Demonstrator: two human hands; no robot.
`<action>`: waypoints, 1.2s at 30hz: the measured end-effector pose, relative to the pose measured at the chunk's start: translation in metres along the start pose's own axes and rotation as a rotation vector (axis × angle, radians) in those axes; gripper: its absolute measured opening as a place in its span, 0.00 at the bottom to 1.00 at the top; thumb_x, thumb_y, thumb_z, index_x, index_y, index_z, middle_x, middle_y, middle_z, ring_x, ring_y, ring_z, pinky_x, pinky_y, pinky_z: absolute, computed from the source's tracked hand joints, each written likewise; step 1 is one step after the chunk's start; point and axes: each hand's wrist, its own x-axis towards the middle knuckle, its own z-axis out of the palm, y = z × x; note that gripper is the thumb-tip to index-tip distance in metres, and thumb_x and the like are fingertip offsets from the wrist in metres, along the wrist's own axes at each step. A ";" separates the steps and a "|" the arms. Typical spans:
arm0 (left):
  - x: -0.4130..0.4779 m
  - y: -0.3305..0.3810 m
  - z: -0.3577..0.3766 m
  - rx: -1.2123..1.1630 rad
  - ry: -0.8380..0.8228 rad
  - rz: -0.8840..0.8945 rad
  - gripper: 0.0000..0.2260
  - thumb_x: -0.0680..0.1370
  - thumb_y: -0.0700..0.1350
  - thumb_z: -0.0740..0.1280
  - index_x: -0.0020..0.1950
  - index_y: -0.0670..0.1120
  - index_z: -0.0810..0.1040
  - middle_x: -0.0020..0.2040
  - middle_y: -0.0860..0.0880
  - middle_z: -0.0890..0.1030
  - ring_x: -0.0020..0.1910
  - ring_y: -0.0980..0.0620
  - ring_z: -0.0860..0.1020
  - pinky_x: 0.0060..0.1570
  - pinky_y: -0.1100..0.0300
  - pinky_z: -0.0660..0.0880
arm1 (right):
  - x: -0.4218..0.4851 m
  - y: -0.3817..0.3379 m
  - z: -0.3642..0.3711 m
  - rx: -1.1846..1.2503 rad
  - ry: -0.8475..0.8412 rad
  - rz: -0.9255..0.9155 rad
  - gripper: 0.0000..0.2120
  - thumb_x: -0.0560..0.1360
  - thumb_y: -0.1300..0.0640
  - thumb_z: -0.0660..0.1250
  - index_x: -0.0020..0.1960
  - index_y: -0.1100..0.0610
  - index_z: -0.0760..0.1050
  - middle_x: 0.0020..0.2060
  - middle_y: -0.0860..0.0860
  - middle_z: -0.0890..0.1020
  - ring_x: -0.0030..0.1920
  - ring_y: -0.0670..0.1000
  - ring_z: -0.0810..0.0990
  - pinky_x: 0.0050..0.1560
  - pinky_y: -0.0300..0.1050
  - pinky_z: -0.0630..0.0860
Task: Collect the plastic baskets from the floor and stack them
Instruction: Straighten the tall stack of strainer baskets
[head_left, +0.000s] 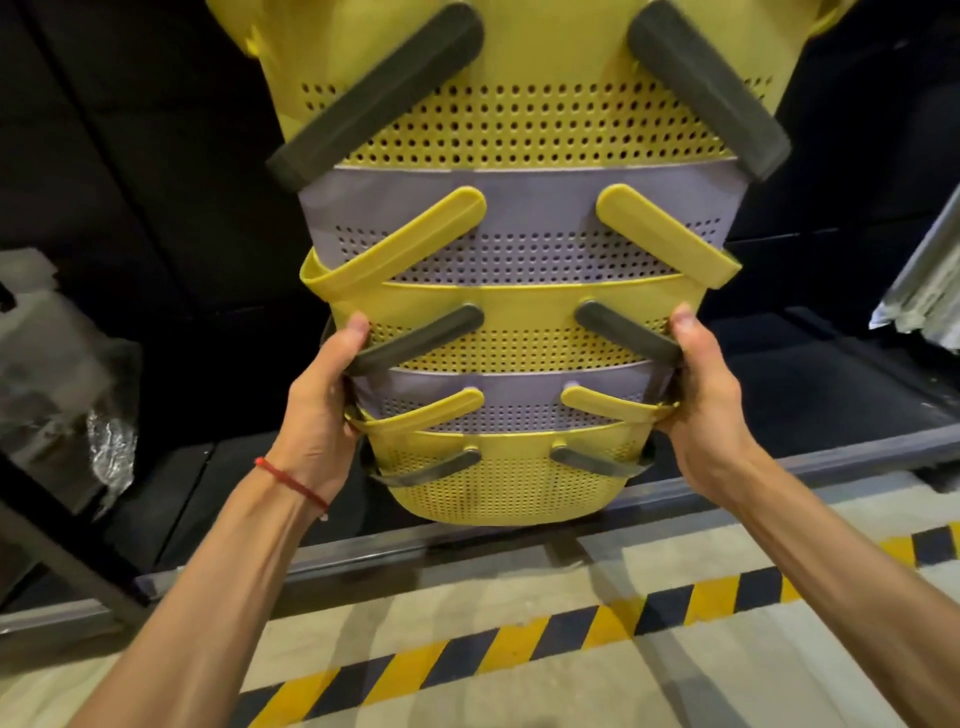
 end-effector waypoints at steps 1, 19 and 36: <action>0.005 -0.002 -0.005 -0.007 -0.003 0.000 0.11 0.79 0.54 0.63 0.51 0.48 0.79 0.34 0.57 0.82 0.31 0.61 0.79 0.28 0.70 0.73 | 0.003 0.002 0.006 0.000 0.008 -0.008 0.31 0.65 0.24 0.68 0.60 0.41 0.81 0.58 0.43 0.84 0.59 0.45 0.82 0.66 0.64 0.74; 0.047 -0.060 -0.075 -0.147 0.132 -0.011 0.16 0.76 0.54 0.67 0.60 0.50 0.83 0.59 0.47 0.84 0.59 0.47 0.81 0.53 0.55 0.79 | 0.072 0.067 0.067 -0.049 -0.097 -0.011 0.24 0.69 0.26 0.66 0.56 0.39 0.83 0.55 0.42 0.85 0.55 0.43 0.84 0.50 0.43 0.80; 0.074 -0.078 -0.076 -0.183 0.170 0.064 0.14 0.77 0.54 0.66 0.58 0.51 0.84 0.58 0.48 0.84 0.57 0.49 0.82 0.51 0.57 0.79 | 0.103 0.095 0.071 0.055 -0.081 -0.028 0.29 0.72 0.28 0.65 0.64 0.45 0.80 0.60 0.47 0.84 0.59 0.48 0.83 0.49 0.38 0.81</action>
